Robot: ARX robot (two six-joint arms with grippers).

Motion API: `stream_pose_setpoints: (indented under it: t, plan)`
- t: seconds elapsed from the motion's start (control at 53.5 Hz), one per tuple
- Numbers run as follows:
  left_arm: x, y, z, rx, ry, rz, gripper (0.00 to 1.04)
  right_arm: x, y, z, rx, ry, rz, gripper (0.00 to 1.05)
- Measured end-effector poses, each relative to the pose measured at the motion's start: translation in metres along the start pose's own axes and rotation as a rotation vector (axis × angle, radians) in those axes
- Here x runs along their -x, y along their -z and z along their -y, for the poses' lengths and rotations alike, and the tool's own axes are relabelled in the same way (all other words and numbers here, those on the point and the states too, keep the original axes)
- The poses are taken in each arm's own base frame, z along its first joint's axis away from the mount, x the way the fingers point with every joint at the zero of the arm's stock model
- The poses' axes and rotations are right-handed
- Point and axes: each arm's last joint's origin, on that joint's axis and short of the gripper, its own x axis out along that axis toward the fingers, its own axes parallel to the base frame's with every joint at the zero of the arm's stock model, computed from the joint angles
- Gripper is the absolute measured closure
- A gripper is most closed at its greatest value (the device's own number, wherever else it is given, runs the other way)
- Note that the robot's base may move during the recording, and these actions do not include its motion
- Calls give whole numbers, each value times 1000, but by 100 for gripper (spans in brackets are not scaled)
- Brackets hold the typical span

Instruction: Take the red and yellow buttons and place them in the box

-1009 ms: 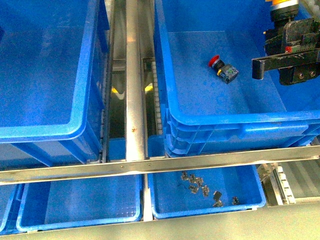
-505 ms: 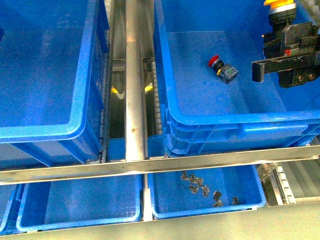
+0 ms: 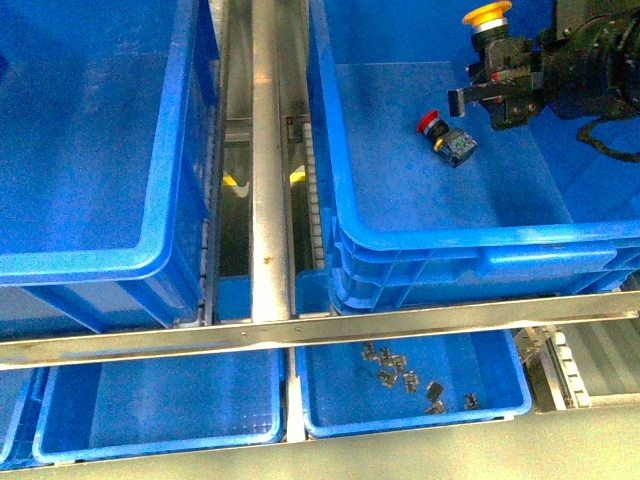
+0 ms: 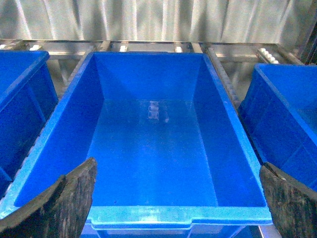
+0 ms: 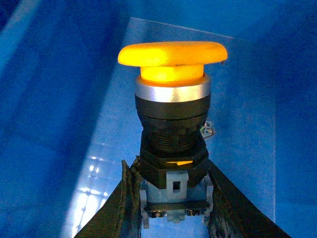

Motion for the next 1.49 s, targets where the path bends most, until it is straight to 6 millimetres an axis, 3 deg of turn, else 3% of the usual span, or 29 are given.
stream_pose_setpoints:
  t: [0.411, 0.635, 0.822, 1.215, 1.327, 1.402, 1.495]
  plan:
    - [0, 0, 0, 0, 0, 0, 8, -145, -22, 14, 46, 63, -171, 78]
    - [0, 0, 0, 0, 0, 0, 8, -173, -27, 25, 51, 193, -231, 78]
    - [0, 0, 0, 0, 0, 0, 8, -178, -19, 34, 60, 229, -269, 78]
    - [0, 0, 0, 0, 0, 0, 8, -172, -2, 36, 64, 231, -267, 22]
    - [0, 0, 0, 0, 0, 0, 8, -151, -6, 36, 46, 210, -212, 6]
    - [0, 0, 0, 0, 0, 0, 8, -130, -13, 34, 18, 194, -165, 6]
    - [0, 0, 0, 0, 0, 0, 8, -86, -26, 26, -8, 157, -72, 6]
